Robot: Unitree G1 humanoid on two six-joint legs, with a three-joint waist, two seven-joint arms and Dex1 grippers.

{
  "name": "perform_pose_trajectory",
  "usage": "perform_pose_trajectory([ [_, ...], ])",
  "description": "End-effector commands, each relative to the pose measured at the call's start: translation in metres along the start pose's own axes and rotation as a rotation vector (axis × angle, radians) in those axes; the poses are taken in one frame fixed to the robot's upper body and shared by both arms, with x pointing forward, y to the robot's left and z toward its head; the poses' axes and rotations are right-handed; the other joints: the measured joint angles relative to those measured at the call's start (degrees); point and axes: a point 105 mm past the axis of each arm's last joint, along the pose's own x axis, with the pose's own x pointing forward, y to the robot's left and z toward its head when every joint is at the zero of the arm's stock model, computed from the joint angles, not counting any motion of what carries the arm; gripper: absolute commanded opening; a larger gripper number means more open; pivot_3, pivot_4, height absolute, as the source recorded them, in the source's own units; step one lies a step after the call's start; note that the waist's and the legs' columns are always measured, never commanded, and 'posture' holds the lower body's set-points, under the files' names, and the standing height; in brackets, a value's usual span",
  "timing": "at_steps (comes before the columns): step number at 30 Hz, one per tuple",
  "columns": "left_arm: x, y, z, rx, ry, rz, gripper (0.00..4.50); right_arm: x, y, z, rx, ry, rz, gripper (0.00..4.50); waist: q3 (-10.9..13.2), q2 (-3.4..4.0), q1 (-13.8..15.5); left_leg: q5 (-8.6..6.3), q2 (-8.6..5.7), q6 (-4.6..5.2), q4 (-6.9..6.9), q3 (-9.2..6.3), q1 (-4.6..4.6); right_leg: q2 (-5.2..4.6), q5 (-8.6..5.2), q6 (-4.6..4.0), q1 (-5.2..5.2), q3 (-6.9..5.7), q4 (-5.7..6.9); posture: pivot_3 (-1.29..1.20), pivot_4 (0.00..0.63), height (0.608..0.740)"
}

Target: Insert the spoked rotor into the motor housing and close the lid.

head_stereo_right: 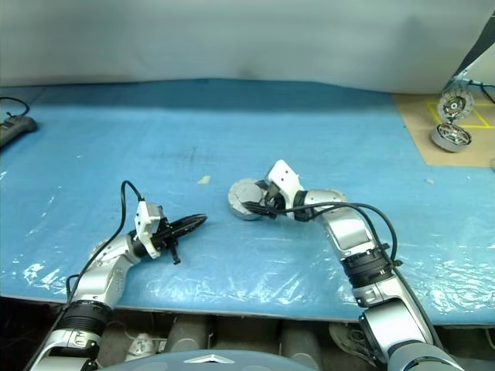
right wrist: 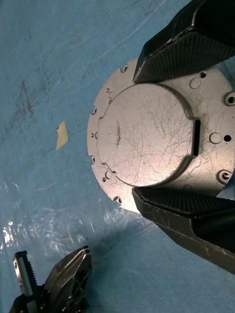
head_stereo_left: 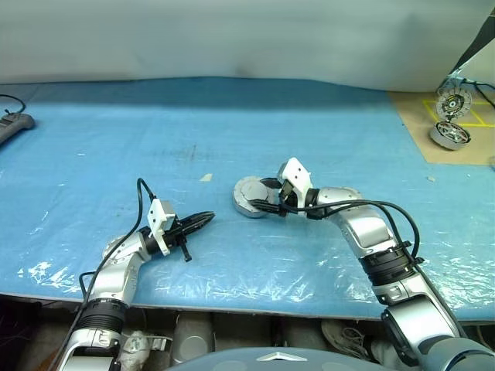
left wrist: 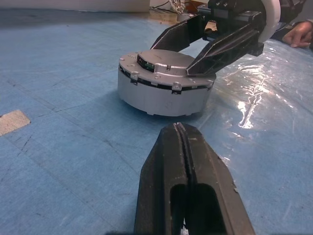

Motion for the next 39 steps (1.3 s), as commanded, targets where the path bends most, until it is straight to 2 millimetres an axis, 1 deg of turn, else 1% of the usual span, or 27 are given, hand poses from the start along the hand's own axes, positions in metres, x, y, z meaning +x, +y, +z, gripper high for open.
perform_pose_trajectory([
  [1,0.004,-0.001,0.008,0.028,-0.024,-0.011,0.0,-0.006,-0.009,0.022,0.028,-0.064,-0.011,2.97,0.0,0.0,0.0,0.0,0.0,0.0,0.0,0.0,-0.05,0.01,0.0,0.0,-0.05,0.0,0.0,0.0,0.15,0.74],
  [3,0.006,-0.001,0.009,0.027,-0.026,-0.013,0.0,-0.006,-0.007,0.022,0.018,-0.055,-0.001,2.97,0.0,0.0,0.0,0.01,0.0,0.0,0.0,0.0,-0.2,0.02,0.02,0.02,-0.21,-0.01,0.03,0.0,0.15,0.74],
  [5,0.007,-0.001,0.009,0.027,-0.029,-0.014,0.0,-0.004,-0.006,0.017,-0.004,-0.028,-0.001,2.97,0.0,0.0,0.0,0.01,0.0,0.0,0.0,0.0,-0.34,0.02,0.13,0.21,-0.36,-0.02,0.06,0.0,0.15,0.74],
  [8,0.007,-0.002,0.009,0.026,-0.03,-0.014,0.0,-0.001,-0.004,0.011,-0.002,-0.014,-0.008,2.97,0.0,0.0,0.0,0.01,0.0,-0.01,0.0,0.01,-0.44,0.03,0.14,0.22,-0.49,-0.02,0.06,0.0,0.15,0.74],
  [18,0.006,-0.001,0.008,0.026,-0.024,0.0,0.0,0.008,-0.001,0.012,0.013,-0.025,-0.022,2.97,0.0,0.0,-0.1,0.01,0.0,-0.01,0.0,0.02,-0.42,0.03,0.13,0.22,-0.5,0.0,0.09,0.0,0.15,0.74],
  [20,0.006,0.0,0.008,0.026,-0.024,0.002,0.0,0.01,0.0,0.006,-0.014,0.006,-0.027,2.97,0.0,0.0,-0.1,0.01,0.0,-0.01,0.0,0.03,-0.42,0.03,0.14,0.22,-0.51,0.0,0.09,0.0,0.15,0.74],
  [22,0.006,0.0,0.008,0.026,-0.024,0.002,0.0,0.012,-0.001,-0.002,-0.001,0.028,-0.036,2.97,0.0,0.0,-0.1,0.01,0.0,-0.01,0.0,0.03,-0.41,0.03,0.14,0.22,-0.51,0.0,0.09,0.0,0.15,0.74],
  [25,0.006,0.0,0.008,0.026,-0.024,0.002,0.0,0.012,-0.002,-0.019,-0.036,0.089,-0.043,2.97,0.0,0.0,-0.1,0.01,0.0,-0.01,0.0,0.03,-0.35,0.03,0.14,0.22,-0.47,0.01,0.12,0.0,0.15,0.74],
  [28,0.006,0.0,0.007,0.024,-0.022,0.002,0.0,0.008,-0.006,-0.024,-0.016,0.094,-0.059,2.97,0.0,-0.01,-0.2,0.01,0.0,-0.01,0.0,0.03,-0.22,0.03,0.13,0.2,-0.33,0.03,0.12,0.0,0.15,0.74],
  [30,0.006,0.0,0.007,0.023,-0.021,0.002,0.0,0.007,-0.008,-0.025,-0.011,0.094,-0.065,2.97,0.0,-0.01,-0.1,0.0,0.0,-0.01,0.0,0.03,-0.1,0.02,0.01,0.01,-0.19,0.03,0.12,0.0,0.15,0.74],
  [33,0.006,0.0,0.006,0.021,-0.021,0.003,0.0,0.008,-0.009,-0.03,-0.031,0.127,-0.077,2.97,0.0,-0.01,-0.1,0.0,0.0,-0.01,0.0,0.03,0.05,0.01,0.0,0.0,-0.02,0.04,0.09,0.0,0.15,0.74],
  [36,0.005,0.005,0.01,0.023,-0.037,0.022,0.0,0.011,-0.002,-0.04,-0.03,0.165,-0.05,2.97,0.0,-0.01,-0.1,0.0,0.0,-0.01,-0.01,0.03,0.23,0.0,0.0,-0.01,0.13,0.06,0.08,0.0,0.15,0.74],
  [37,0.005,0.006,0.011,0.022,-0.041,0.026,0.0,0.011,0.0,-0.041,-0.027,0.17,-0.042,2.97,0.0,-0.01,-0.1,0.0,0.0,-0.01,-0.02,0.03,0.29,0.0,-0.01,-0.01,0.17,0.08,0.08,0.0,0.15,0.74],
  [39,0.003,0.014,0.019,0.014,-0.069,0.052,0.0,0.009,0.009,-0.042,-0.006,0.167,0.012,2.97,0.0,-0.01,-0.1,-0.01,0.0,0.01,-0.09,0.04,0.4,0.0,-0.02,-0.02,0.23,0.12,0.06,0.0,0.15,0.74],
])
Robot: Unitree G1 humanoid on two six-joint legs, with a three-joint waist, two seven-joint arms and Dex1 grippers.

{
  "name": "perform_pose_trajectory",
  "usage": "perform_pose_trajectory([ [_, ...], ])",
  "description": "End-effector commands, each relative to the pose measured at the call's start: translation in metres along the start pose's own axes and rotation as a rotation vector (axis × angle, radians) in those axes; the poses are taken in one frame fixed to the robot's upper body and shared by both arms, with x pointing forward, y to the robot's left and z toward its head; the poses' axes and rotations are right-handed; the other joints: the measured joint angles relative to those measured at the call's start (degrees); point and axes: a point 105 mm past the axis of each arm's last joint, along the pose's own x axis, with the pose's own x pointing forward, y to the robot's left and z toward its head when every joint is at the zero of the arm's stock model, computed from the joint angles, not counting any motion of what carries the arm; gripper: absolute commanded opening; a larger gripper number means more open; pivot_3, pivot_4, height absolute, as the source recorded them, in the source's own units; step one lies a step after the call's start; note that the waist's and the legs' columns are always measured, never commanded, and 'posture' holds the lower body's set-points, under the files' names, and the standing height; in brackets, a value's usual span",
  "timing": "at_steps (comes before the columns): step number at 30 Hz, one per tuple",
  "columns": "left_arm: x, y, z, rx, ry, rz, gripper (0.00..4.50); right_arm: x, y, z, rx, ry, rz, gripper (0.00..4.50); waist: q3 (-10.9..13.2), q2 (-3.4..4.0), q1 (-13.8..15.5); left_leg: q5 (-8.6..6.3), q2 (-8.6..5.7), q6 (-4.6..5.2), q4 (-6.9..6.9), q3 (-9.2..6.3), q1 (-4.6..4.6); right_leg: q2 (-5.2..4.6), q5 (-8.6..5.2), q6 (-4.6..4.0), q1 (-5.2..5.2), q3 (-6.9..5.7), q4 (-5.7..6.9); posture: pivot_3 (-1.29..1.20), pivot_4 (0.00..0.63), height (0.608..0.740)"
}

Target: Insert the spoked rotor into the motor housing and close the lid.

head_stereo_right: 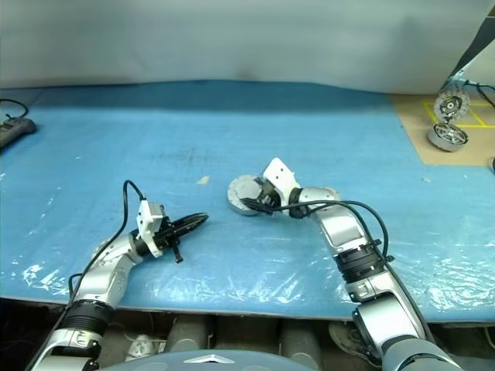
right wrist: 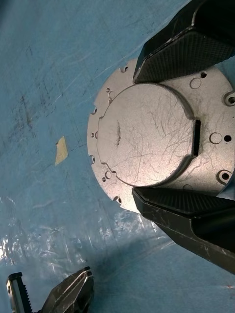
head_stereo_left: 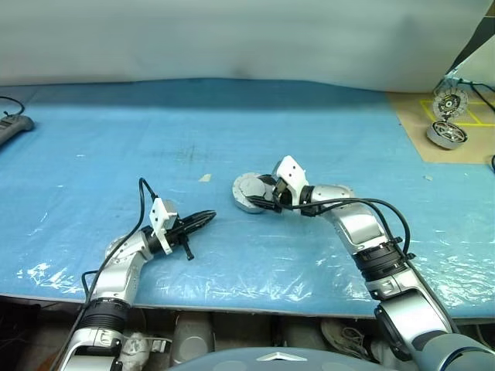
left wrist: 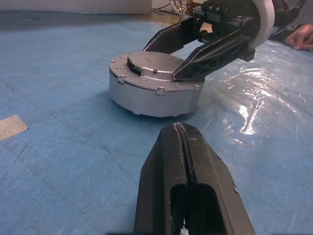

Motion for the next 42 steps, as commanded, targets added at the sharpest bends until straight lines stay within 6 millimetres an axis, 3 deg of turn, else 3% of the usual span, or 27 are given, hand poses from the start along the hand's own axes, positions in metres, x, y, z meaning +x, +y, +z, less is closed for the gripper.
perform_pose_trajectory([
  [1,-0.001,0.015,0.021,0.015,-0.075,0.042,0.0,-0.005,0.018,-0.034,0.065,0.124,0.082,2.97,0.0,0.0,0.1,0.0,0.0,0.0,-0.03,0.01,0.01,0.0,-0.01,0.0,-0.01,0.02,-0.01,0.0,0.15,0.74],
  [5,-0.001,0.017,0.037,0.018,-0.122,0.017,0.0,-0.014,0.028,-0.037,0.083,0.141,0.154,2.97,0.0,-0.04,0.2,0.0,0.0,-0.01,-0.06,0.02,-0.01,0.0,-0.01,0.0,0.06,0.01,-0.2,0.0,0.15,0.74],
  [9,0.0,-0.004,0.048,0.032,-0.146,-0.058,0.0,-0.022,0.032,-0.037,0.063,0.164,0.202,2.97,0.0,-0.07,0.2,0.0,-0.01,-0.03,-0.18,0.03,-0.13,0.01,0.04,0.08,-0.02,-0.07,-0.3,0.0,0.15,0.74],
  [14,0.001,-0.036,0.045,0.042,-0.115,-0.147,0.0,-0.023,0.031,-0.035,0.026,0.168,0.203,2.97,-0.1,-0.06,0.2,-0.01,0.01,-0.04,-0.36,0.03,-0.12,0.05,-0.02,-0.01,-0.04,-0.17,-0.35,0.0,0.15,0.74],
  [15,0.001,-0.039,0.037,0.047,-0.08,-0.138,0.0,-0.022,0.031,-0.035,0.026,0.166,0.198,2.97,-0.1,-0.06,0.2,-0.01,0.0,-0.03,-0.36,0.03,-0.11,0.04,-0.09,-0.12,-0.03,-0.16,-0.36,0.0,0.15,0.74],
  [18,0.002,-0.042,0.016,0.052,-0.018,-0.12,0.0,-0.02,0.03,-0.034,0.029,0.163,0.182,2.97,-0.1,-0.06,0.1,-0.03,0.0,0.0,-0.37,0.03,-0.02,0.02,-0.1,-0.12,0.03,-0.12,-0.37,0.0,0.15,0.74],
  [21,0.004,-0.042,0.01,0.035,-0.023,-0.117,0.0,-0.02,0.029,-0.034,0.037,0.159,0.167,2.97,-0.1,-0.06,0.1,-0.02,0.0,-0.02,-0.37,0.03,0.01,0.03,-0.11,-0.11,0.04,-0.09,-0.38,0.0,0.15,0.74],
  [33,-0.001,-0.027,0.038,0.054,-0.115,-0.081,0.0,-0.022,0.027,-0.037,0.051,0.158,0.134,2.97,-0.1,-0.05,0.0,-0.02,0.0,-0.02,-0.39,0.06,0.08,0.03,-0.11,-0.11,0.07,-0.05,-0.36,0.0,0.15,0.74],
  [34,0.004,-0.025,0.041,0.061,-0.115,-0.084,0.0,-0.022,0.026,-0.037,0.052,0.158,0.133,2.97,-0.1,-0.05,0.1,-0.02,0.0,-0.02,-0.39,0.06,0.08,0.02,-0.11,-0.11,0.07,-0.05,-0.36,0.0,0.15,0.74],
  [36,0.061,-0.008,0.045,0.05,-0.117,-0.07,0.0,-0.021,0.025,-0.036,0.051,0.155,0.129,2.97,-0.1,0.04,0.6,-0.02,0.0,-0.02,-0.39,0.06,0.09,0.03,-0.11,-0.11,0.09,-0.06,-0.36,0.0,0.15,0.74],
  [37,0.079,-0.003,0.048,0.048,-0.115,-0.064,0.0,-0.021,0.025,-0.036,0.05,0.154,0.128,2.97,0.0,0.05,1.0,-0.02,-0.01,-0.02,-0.39,0.06,0.13,-0.03,-0.12,-0.11,0.19,-0.14,-0.33,0.0,0.15,0.74],
  [38,0.089,0.001,0.051,0.046,-0.117,-0.053,0.0,-0.021,0.025,-0.035,0.049,0.153,0.127,2.97,0.0,-0.11,1.1,-0.02,0.0,0.0,-0.38,0.12,0.12,-0.05,-0.14,-0.08,0.22,-0.13,-0.32,0.0,0.15,0.74],
  [42,0.093,0.013,0.05,0.072,-0.108,-0.027,0.0,-0.019,0.024,-0.035,0.045,0.152,0.125,2.97,-0.3,-0.21,-1.6,0.01,-0.1,-0.03,-0.2,0.01,0.41,-0.03,0.03,0.04,0.2,0.18,-0.36,0.0,0.15,0.74],
])
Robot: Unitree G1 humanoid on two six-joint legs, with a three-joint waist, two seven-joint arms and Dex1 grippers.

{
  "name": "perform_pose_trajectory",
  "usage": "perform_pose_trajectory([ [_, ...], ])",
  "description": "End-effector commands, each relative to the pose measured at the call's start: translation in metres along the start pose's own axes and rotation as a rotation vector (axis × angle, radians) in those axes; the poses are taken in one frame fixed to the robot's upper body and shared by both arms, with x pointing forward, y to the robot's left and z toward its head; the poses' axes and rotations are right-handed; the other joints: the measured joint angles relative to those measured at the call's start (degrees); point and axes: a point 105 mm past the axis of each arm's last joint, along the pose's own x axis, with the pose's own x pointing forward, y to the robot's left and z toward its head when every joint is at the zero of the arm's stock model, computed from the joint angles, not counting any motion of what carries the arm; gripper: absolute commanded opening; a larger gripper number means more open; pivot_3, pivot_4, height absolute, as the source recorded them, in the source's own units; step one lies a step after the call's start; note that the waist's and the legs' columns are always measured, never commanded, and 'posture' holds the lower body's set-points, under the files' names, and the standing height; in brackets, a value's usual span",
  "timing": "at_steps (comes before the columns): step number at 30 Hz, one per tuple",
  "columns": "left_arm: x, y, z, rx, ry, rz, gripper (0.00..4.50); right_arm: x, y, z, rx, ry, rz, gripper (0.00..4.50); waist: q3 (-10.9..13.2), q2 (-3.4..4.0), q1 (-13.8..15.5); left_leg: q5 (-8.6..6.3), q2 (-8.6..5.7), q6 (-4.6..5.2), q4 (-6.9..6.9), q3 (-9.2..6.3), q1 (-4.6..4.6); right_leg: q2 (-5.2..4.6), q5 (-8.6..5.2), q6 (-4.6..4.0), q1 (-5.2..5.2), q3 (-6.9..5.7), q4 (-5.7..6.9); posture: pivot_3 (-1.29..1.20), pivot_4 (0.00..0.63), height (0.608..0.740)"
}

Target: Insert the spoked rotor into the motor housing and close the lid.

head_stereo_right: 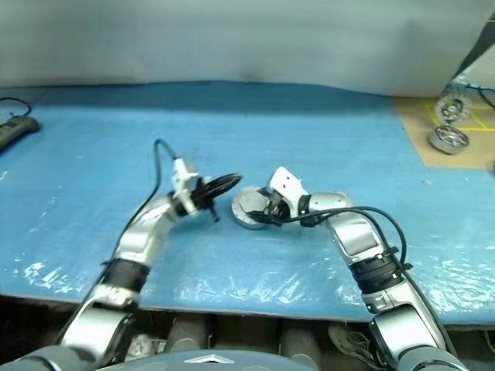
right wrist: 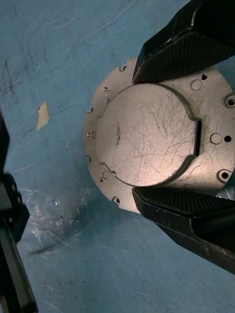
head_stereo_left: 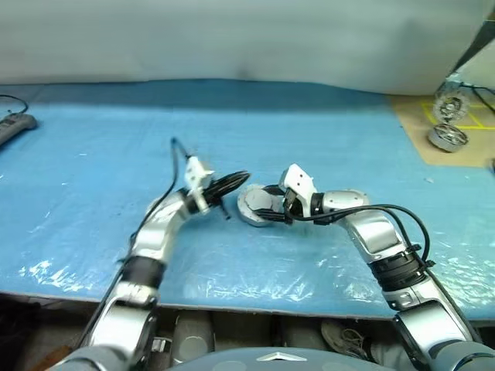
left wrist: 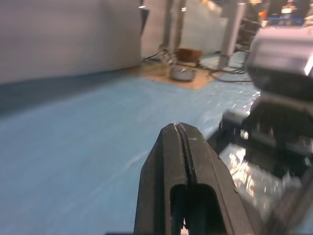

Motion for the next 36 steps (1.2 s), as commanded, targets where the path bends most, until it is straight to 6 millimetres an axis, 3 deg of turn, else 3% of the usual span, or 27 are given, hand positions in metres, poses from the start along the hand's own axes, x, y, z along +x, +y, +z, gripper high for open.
perform_pose_trajectory([
  [1,-0.016,0.012,-0.015,0.006,0.049,0.061,0.0,0.001,0.003,-0.028,0.064,0.096,0.007,2.97,-0.1,0.11,-1.0,0.0,-0.09,-0.01,-0.1,-0.04,0.01,0.04,0.05,0.12,-0.06,0.01,-0.1,0.0,0.15,0.74],
  [9,-0.01,0.017,-0.014,0.015,0.04,0.055,0.0,0.001,0.001,-0.027,0.063,0.092,-0.001,2.97,-0.1,0.14,-0.4,-0.01,0.03,-0.01,-0.28,0.0,-0.21,0.05,0.04,0.05,-0.08,-0.19,0.0,0.0,0.15,0.74],
  [18,-0.037,0.024,-0.027,0.083,0.167,-0.005,0.0,0.004,0.004,-0.025,0.068,0.077,-0.012,2.97,-0.1,0.14,-0.5,-0.01,0.05,0.0,-0.28,0.02,-0.14,0.06,-0.1,-0.17,-0.09,-0.11,-0.03,0.0,0.15,0.74],
  [22,-0.041,0.026,-0.022,0.061,0.146,-0.008,0.0,0.003,0.003,-0.025,0.065,0.075,-0.015,2.97,-0.1,0.14,-0.4,-0.01,0.06,0.0,-0.3,0.03,-0.15,0.05,-0.1,-0.17,-0.08,-0.12,-0.11,0.0,0.15,0.74],
  [36,-0.041,-0.002,-0.033,-0.003,0.187,-0.14,0.0,0.002,0.003,-0.026,0.066,0.083,-0.015,2.97,-0.1,0.15,-0.5,-0.01,0.08,0.01,-0.61,0.09,-0.13,0.05,-0.11,-0.19,-0.14,-0.07,-0.26,0.0,0.15,0.74],
])
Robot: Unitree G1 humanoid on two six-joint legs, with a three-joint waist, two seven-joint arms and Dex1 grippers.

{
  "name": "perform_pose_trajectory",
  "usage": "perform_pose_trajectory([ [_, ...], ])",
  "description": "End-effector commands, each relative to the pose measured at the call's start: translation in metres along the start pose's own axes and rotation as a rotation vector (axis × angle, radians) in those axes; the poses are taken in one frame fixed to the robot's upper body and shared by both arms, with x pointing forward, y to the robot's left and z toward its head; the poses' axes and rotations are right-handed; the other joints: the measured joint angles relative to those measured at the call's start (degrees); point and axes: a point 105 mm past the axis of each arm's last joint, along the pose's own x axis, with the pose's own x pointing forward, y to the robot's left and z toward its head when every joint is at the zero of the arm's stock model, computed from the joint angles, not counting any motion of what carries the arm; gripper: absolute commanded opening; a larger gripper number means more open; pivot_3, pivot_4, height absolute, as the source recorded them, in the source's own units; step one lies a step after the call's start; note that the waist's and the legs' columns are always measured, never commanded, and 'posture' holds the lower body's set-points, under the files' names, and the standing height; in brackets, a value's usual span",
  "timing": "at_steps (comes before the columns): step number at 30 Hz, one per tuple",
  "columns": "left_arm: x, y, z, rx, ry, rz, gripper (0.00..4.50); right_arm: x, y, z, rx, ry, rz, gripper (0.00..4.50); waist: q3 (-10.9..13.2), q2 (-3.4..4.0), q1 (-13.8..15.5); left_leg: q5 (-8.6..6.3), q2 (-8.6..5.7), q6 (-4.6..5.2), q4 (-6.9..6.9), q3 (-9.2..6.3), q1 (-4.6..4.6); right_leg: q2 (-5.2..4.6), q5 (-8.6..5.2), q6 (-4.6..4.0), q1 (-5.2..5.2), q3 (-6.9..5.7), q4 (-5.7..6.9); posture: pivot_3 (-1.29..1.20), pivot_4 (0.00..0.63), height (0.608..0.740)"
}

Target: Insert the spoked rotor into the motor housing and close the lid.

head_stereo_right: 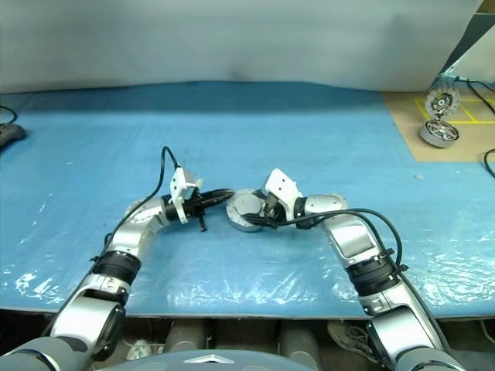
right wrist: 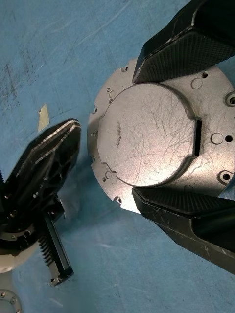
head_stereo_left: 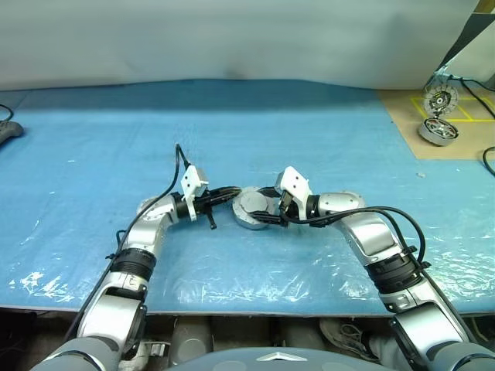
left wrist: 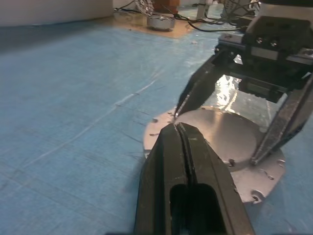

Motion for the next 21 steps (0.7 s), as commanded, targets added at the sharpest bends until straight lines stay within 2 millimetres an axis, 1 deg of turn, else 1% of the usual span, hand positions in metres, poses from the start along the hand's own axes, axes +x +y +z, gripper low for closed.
perform_pose_trajectory([
  [1,0.001,-0.005,0.006,0.034,0.002,-0.035,0.0,0.0,0.001,-0.028,0.061,0.101,-0.018,2.97,0.0,0.0,0.0,0.0,0.0,0.0,-0.06,0.01,0.01,0.0,0.0,0.0,0.0,0.0,-0.04,0.0,0.15,0.74],
  [8,-0.005,-0.003,-0.007,0.053,0.089,-0.018,0.0,-0.001,0.002,-0.029,0.06,0.106,-0.019,2.97,0.0,0.0,0.0,0.01,0.0,-0.01,-0.17,0.01,0.04,0.0,0.0,0.01,0.03,0.0,-0.19,0.0,0.15,0.74],
  [14,-0.01,0.0,-0.01,0.065,0.105,-0.016,0.0,0.0,0.002,-0.029,0.058,0.105,-0.016,2.97,0.0,0.0,0.0,0.0,0.0,-0.01,-0.19,0.02,0.04,-0.01,0.0,0.01,0.03,0.0,-0.2,0.0,0.15,0.74],
  [18,-0.005,-0.009,-0.012,0.065,0.096,-0.063,0.0,0.0,0.002,-0.029,0.052,0.106,-0.016,2.97,0.0,0.0,0.0,0.0,0.0,-0.01,-0.2,0.02,0.04,-0.01,0.0,0.01,0.03,0.01,-0.21,0.0,0.15,0.74],
  [21,0.001,-0.015,-0.011,0.081,0.081,-0.093,0.0,0.0,-0.001,-0.03,-0.004,0.114,-0.045,2.97,0.0,0.0,0.1,0.0,0.0,-0.01,-0.21,0.03,0.04,-0.01,0.0,0.01,0.03,0.01,-0.22,0.0,0.15,0.74],
])
